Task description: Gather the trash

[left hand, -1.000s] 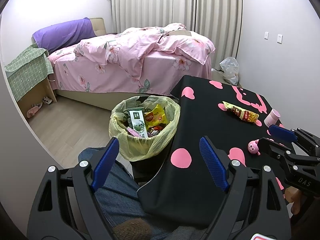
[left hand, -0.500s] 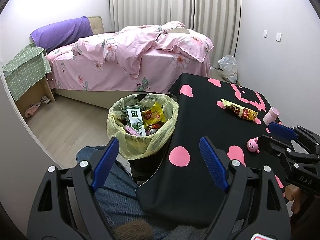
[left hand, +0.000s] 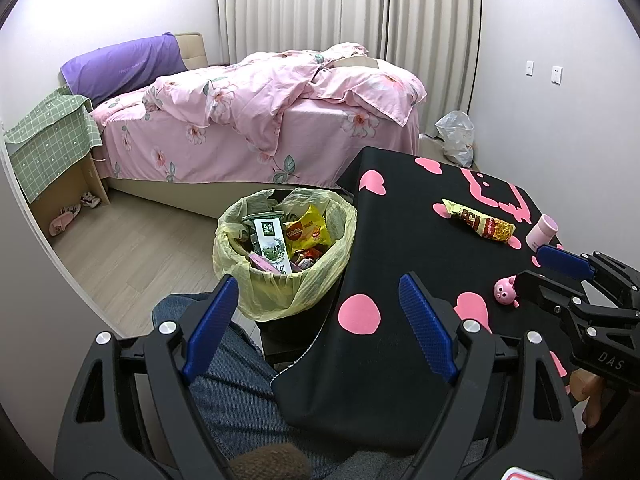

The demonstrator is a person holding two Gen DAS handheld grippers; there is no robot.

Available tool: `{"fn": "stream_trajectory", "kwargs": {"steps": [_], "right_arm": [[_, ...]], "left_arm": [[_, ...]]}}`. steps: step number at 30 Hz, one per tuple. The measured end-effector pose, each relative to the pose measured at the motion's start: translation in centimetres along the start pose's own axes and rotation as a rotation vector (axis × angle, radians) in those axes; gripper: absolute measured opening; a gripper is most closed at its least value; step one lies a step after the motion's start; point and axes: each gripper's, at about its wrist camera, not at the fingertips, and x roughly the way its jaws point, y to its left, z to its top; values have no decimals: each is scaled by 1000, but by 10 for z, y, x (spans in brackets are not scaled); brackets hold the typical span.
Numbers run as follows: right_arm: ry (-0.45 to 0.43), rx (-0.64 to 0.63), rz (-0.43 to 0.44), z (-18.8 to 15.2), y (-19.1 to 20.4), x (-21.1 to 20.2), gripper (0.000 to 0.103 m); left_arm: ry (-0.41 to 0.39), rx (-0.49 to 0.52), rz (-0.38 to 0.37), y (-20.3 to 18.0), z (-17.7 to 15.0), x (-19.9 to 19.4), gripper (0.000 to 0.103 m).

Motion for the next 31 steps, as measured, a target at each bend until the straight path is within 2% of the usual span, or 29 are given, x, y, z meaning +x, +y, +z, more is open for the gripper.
{"fn": "stream_trajectory", "kwargs": {"steps": [12, 21, 26, 28, 30, 31], "right_arm": [[-1, -2, 2, 0, -1, 1, 53], [2, -4, -1, -1, 0, 2, 53], [14, -21, -16, -2, -5, 6, 53], [10, 12, -11, 0, -28, 10, 54], [-2, 51, -28, 1, -57, 21, 64], [6, 72, -42, 0, -71, 30, 64]], "left_arm": [[-6, 5, 1, -1, 0, -1, 79], [1, 12, -25, -1, 1, 0, 79], [48, 3, -47, -1, 3, 9, 79], [96, 7, -90, -3, 7, 24, 79], [144, 42, -127, -14, 12, 50, 79], [155, 67, -134, -21, 14, 62, 79]]}}
